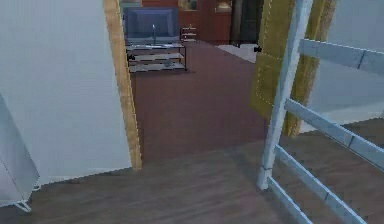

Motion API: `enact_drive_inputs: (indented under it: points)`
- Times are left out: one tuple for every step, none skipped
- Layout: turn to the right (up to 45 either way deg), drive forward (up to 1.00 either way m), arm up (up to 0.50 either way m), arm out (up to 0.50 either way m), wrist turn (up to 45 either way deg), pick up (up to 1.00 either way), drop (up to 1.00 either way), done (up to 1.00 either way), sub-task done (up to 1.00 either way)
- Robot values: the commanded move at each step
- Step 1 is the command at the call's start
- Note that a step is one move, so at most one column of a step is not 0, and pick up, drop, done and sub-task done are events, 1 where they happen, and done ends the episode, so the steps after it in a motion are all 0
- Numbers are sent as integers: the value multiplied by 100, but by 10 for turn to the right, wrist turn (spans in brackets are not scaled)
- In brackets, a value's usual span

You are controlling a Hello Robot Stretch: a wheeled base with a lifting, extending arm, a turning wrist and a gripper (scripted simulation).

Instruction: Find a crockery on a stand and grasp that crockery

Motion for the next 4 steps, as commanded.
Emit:
enact_drive_inputs:
  points:
    - [0,100,0,0,0,0,0,0,0]
    - [60,0,0,0,0,0,0,0,0]
    - [0,30,0,0,0,0,0,0,0]
    - [0,100,0,0,0,0,0,0,0]
